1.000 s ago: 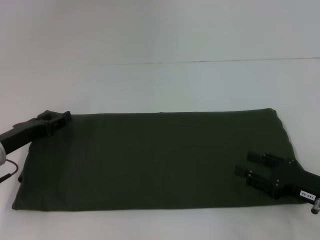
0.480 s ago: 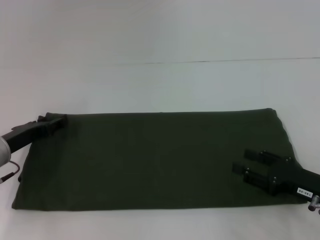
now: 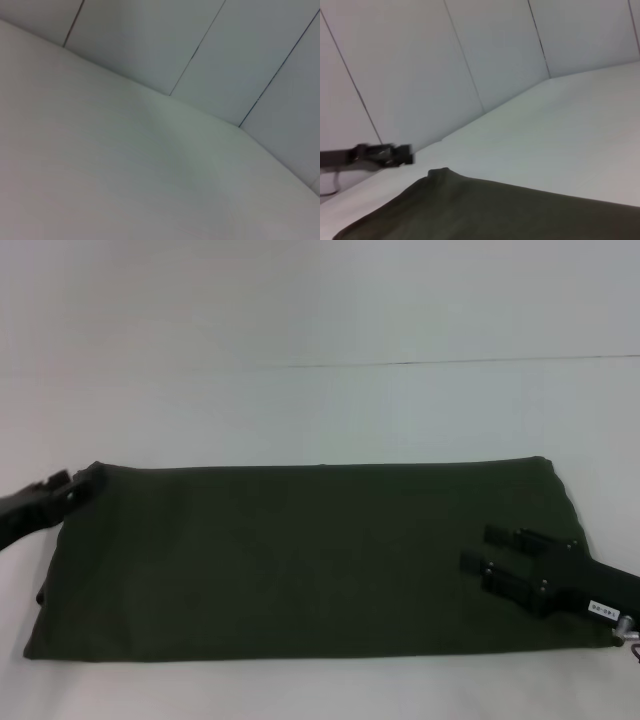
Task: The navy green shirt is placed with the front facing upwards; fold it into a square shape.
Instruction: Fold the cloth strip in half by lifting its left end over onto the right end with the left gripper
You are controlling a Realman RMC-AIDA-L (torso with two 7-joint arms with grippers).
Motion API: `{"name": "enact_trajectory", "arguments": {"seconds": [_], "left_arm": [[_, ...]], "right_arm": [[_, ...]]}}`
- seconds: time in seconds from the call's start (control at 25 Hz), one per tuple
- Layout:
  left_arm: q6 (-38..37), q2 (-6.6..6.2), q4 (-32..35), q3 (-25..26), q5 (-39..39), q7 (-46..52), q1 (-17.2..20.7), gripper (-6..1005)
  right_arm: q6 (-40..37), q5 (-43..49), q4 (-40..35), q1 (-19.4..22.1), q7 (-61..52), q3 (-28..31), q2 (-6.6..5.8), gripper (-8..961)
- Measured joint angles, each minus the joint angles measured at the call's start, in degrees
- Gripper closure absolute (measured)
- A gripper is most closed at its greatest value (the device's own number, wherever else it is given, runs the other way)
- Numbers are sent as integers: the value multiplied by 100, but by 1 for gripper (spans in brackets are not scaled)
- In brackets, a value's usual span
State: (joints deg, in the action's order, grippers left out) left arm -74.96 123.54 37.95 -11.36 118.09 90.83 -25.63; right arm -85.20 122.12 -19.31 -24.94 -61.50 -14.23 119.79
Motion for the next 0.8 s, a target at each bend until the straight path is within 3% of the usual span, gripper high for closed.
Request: {"name": "enact_trajectory", "arguments": {"seconds": [0.28, 0.8], "left_arm": [[-226, 55, -83, -1, 48, 34, 418, 306], [-320, 56, -362, -41, 631, 37, 489, 305]], "right_arm": [[164, -5, 14, -145, -2, -31, 9, 309], [372, 4, 26, -281, -2, -45, 9, 309]]}}
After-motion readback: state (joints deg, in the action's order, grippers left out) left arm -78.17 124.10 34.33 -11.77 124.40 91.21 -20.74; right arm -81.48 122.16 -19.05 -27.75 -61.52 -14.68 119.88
